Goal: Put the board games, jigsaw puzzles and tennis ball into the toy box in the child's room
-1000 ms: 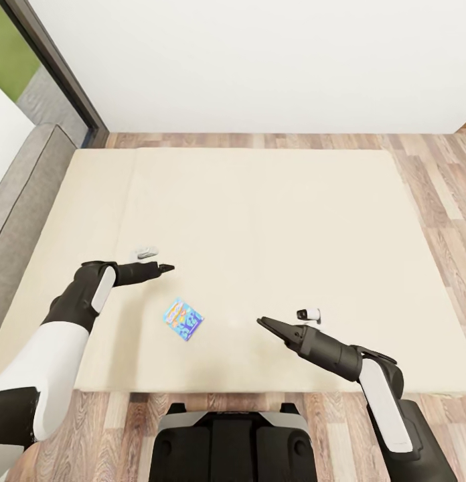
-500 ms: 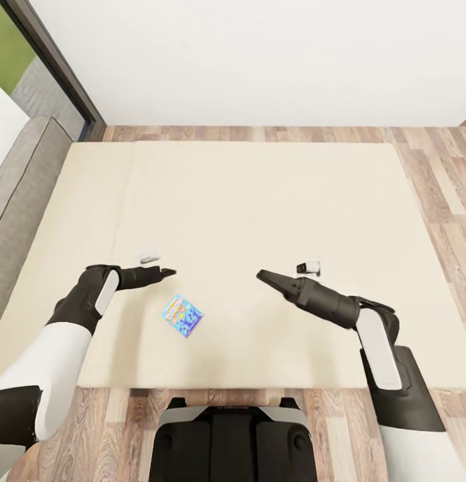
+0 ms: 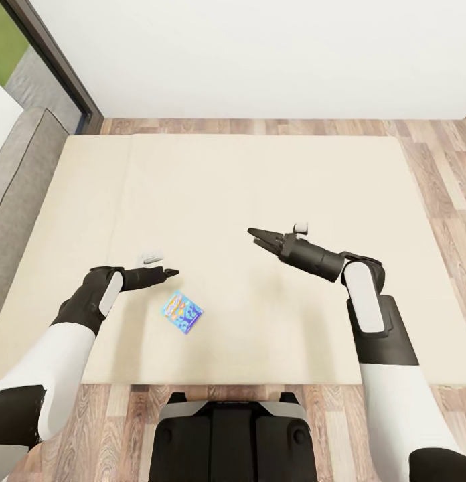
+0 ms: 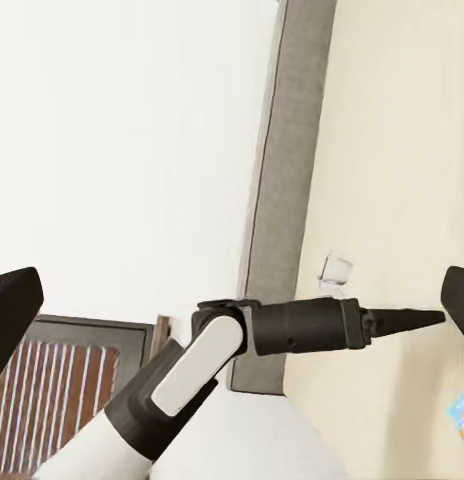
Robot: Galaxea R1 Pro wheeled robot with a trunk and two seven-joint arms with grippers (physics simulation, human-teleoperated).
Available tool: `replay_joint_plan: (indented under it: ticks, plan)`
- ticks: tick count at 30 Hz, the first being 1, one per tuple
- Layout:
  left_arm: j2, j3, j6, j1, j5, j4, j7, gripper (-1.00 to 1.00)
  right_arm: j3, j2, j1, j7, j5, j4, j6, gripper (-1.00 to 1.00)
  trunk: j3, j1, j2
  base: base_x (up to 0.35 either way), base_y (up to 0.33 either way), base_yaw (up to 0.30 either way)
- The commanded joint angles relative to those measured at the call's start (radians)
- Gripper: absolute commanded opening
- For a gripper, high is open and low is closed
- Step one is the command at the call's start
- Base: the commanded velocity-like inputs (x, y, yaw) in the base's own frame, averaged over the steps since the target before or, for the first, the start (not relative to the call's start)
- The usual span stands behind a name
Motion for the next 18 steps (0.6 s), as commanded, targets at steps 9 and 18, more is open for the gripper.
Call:
replay_joint_plan:
  ticks: [9, 18]
  plan:
    - [0.0, 0.001, 0.005, 0.0, 0.004, 0.001, -0.003, 1.0, -0.002, 0.006, -0.07, -0.011, 0.005, 0.102, 0.005, 1.0, -0.016, 0.0, -0.002, 0.0, 0.0, 0.0]
    - [0.0, 0.0, 0.004, 0.001, 0.003, 0.003, -0.004, 1.0, -0.001, 0.016, -0.085, -0.049, 0.007, 0.155, 0.005, 1.0, -0.031, 0.0, -0.002, 0.0, 0.0, 0.0]
